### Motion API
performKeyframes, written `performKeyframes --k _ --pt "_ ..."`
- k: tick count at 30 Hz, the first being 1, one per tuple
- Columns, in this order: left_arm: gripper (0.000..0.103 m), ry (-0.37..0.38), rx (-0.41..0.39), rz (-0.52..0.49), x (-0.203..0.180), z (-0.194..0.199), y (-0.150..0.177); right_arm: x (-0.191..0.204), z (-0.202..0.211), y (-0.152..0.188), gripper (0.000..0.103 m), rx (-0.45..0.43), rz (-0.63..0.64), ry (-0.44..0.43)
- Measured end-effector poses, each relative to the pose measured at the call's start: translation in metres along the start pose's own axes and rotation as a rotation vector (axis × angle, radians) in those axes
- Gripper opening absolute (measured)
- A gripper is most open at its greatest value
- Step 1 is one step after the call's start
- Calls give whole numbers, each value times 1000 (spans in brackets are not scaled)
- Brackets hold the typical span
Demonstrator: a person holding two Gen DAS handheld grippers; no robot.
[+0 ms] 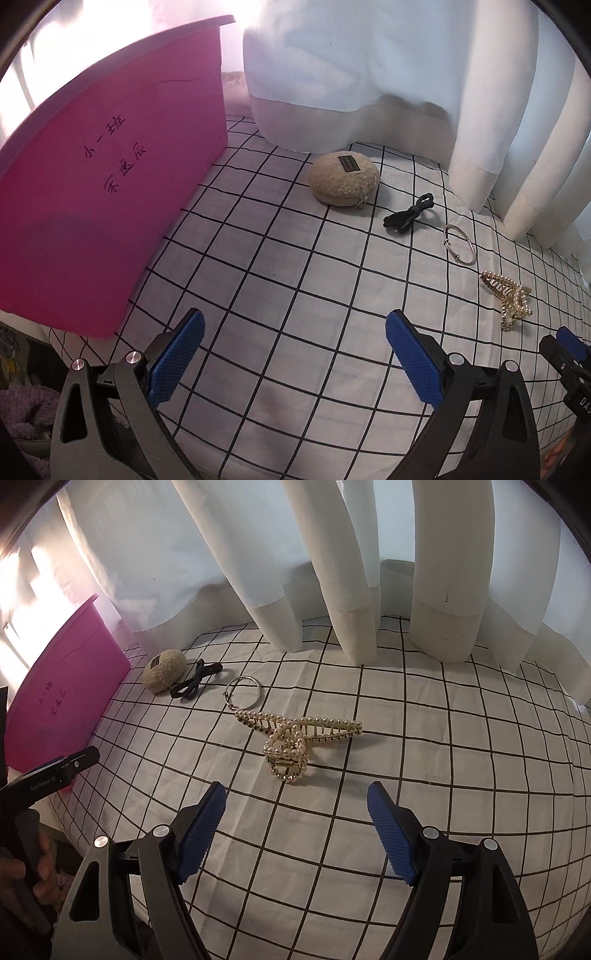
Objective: Organize jewelry
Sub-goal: 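Move left tool to the black bow tie while right tool approaches the pearl claw clip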
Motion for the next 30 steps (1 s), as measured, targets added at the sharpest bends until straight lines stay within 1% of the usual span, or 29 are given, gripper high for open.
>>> performKeyframes --k 9,13,17,25,30 --pt "97 63 -45 -89 -42 -46 -29 -3 -33 -7 75 -40 -55 -11" --pt "97 102 -58 -114 -56 -60 -37 1 -37 -9 75 -65 -34 8" --pt "97 84 -93 -117 -62 -71 -43 4 -47 -9 75 -65 -1 31" --pt "97 91 -48 -87 -70 -93 -55 5 -60 -10 75 -53 -6 54" --pt "97 90 -49 -86 -73 -101 -60 8 -67 -15 75 -52 6 92"
Point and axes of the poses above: each gripper's, at about its wrist camera, not at the fingertips, and z roughly against the way its jaws point, x to its left, y to its underside, the point moved 5 cm from there along -z, roughly the way its jaws point, and after that the axes turned 3 degrees about y, right-handed, at the moved point
